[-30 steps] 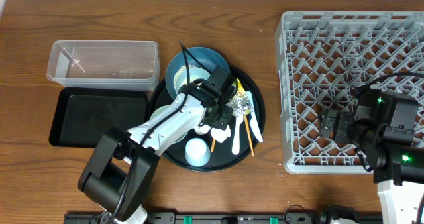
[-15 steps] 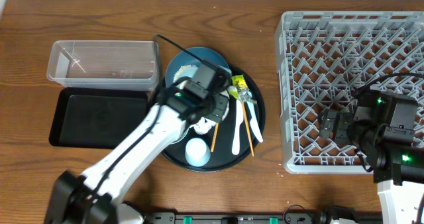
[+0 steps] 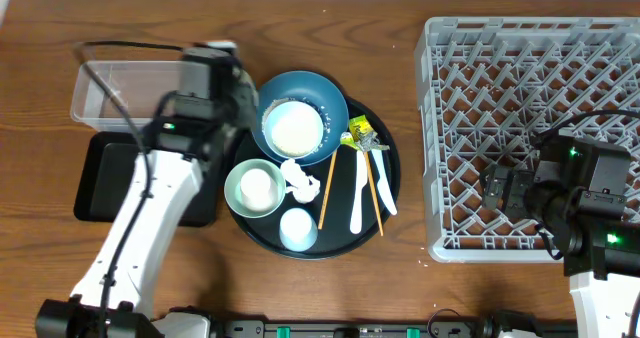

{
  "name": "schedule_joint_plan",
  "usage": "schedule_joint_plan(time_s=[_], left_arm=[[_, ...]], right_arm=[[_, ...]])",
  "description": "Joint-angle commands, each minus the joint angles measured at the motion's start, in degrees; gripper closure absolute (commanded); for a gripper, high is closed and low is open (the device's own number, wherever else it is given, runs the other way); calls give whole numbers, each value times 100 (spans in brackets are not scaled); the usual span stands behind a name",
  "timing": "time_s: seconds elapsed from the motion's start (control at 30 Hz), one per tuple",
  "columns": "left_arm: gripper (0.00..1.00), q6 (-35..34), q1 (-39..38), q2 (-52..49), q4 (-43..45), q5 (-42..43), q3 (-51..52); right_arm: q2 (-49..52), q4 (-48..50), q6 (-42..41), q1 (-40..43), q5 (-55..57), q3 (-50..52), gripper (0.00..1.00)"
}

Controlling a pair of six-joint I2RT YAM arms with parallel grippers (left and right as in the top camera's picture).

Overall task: Sort waste into correct bins and load items into the dishwasher rack
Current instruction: 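Carry the foil and tissue left and drop into the clear bin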

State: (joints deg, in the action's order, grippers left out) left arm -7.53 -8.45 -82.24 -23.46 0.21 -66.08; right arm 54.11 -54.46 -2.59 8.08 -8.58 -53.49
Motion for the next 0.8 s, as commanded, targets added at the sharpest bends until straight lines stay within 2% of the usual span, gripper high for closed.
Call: schedule_joint_plan(time_s=[0.0,0.3,0.4,0.47,0.53,0.57,0.63,0.77], left_arm=[[94,-7,487,44,369,-92,-92],[93,-9,994,-544,678,-90,-92],[78,-26,990,-719,616,-44,-92],[72,-31,988,-737,570,90,-92],[58,-28,988,-691,566,105,-92],[46,-28,988,-643,573,105,-92],[44,-28,988,-485,573,273,-92],[45,-216,839,-155,570,1574,-92]], right_arm=[[-9,-2,-76,-61,-46,-109,1],[-9,-2,-79,-61,-46,-109,1],[-9,-15,-79,-61,-46,-109,1],[-9,-22,-79,-61,-46,-109,1],[-9,-17,-76,-61,-46,-109,1],[-9,-15,-76,-61,-46,-109,1],[-9,-13,-76,-59,-46,-109,1],[-9,-11,-76,-61,-46,-109,1]])
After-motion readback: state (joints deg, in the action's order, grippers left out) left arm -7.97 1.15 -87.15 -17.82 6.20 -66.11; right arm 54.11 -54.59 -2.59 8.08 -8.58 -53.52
